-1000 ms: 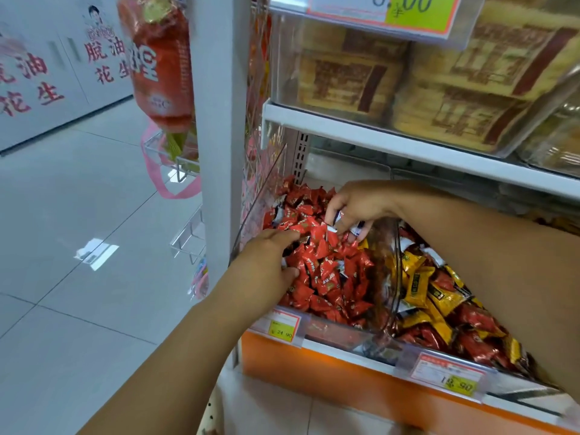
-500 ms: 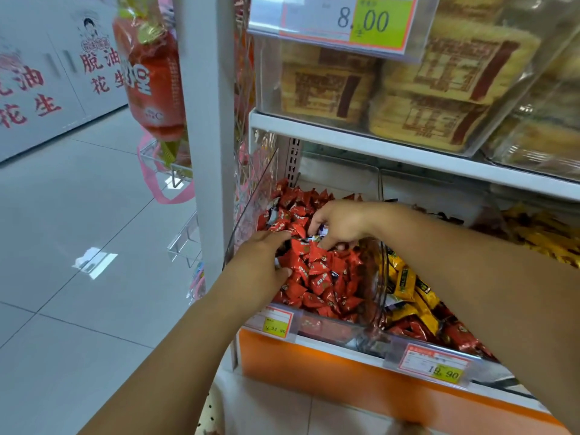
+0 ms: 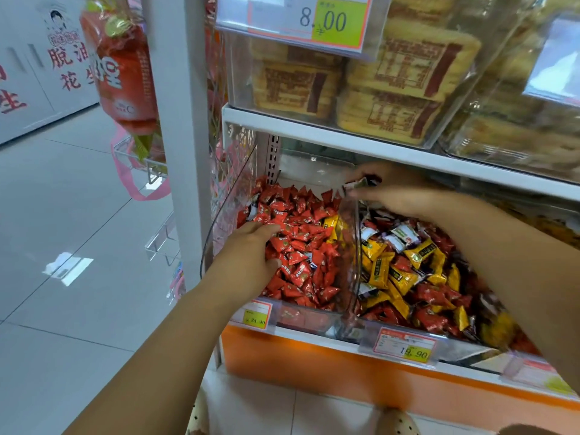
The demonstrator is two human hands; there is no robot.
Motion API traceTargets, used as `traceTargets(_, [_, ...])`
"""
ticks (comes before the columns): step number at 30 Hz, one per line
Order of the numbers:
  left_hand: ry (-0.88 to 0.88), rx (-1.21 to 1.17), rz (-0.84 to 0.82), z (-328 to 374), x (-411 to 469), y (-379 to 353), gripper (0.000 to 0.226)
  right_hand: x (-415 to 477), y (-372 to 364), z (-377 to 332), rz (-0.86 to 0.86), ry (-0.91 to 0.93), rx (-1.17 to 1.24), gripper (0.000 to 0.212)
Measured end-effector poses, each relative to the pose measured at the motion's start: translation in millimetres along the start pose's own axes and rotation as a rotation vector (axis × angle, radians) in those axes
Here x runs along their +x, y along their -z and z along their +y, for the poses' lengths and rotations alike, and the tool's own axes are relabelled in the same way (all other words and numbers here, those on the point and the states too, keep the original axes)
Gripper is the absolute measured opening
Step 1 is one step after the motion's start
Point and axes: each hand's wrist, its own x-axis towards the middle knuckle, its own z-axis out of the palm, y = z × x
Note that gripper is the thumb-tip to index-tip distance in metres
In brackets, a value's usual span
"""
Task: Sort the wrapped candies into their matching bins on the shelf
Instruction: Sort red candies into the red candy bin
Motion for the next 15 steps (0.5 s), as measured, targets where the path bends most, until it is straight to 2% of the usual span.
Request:
traceTargets(3, [-0.008,0.018,0.003,3.3,-1.0,-1.7,0.059,-14.2,16.5,26.1,0.014,-0.108,-0.028,0.018])
traceTargets(7, [-0.016,0.032,-0.015,3.6,-4.5,-0.3,0.060,-19.4,24.5,41.0,-0.061,-0.142,0.080,0.036])
traceTargets(12, [-0.012,0.070,-0.067,-4.6,-4.8,2.6,0.061,-3.5,8.7,2.3,-0.030,0.041,0.174,0.027])
traceTargets(15, [-0.021,0.086,-0.108,-8.3,-7.6,3.6,0.061,13.1,-14.8,-32.7,-0.142,0.214,0.050,0.023])
